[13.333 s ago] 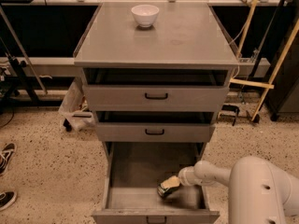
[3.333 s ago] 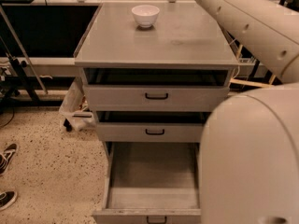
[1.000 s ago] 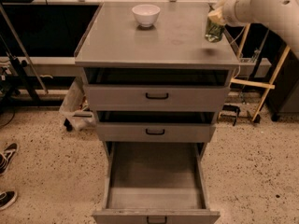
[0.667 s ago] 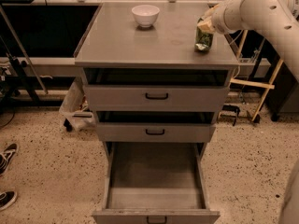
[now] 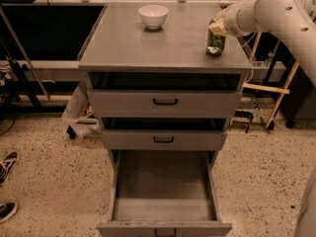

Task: Pick green can from bottom drawer and place on counter

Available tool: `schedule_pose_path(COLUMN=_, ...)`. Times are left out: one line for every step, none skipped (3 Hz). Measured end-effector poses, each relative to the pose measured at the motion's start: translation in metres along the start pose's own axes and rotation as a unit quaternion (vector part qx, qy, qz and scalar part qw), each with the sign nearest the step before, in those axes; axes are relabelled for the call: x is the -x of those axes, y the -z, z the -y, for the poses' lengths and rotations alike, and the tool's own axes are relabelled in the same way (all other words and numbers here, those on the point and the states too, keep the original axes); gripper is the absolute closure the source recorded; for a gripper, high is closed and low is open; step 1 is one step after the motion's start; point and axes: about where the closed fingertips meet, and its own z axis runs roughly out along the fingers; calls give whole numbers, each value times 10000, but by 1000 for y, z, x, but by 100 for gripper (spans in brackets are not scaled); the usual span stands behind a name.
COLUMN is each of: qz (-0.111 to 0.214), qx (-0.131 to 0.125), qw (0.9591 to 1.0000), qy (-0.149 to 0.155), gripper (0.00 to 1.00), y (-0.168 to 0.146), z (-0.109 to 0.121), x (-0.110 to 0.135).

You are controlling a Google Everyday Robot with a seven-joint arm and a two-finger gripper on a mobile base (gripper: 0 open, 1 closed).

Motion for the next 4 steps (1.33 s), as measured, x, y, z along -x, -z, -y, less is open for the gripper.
schedule_pose_path(qz=0, qx=0, qw=10000, qy=0, gripper=58, y=0, z=0, x=0)
schedule_pose_path(qz=0, qx=1, qw=10000, qy=0, gripper=35, y=0, z=0, x=0)
schedule_pose_path(qz=0, qx=1, qw=10000, qy=0, gripper=12, y=0, z=0, x=0)
schedule_pose_path(qz=0, qx=3, qw=10000, qy=0, gripper=0, y=0, z=0, x=0)
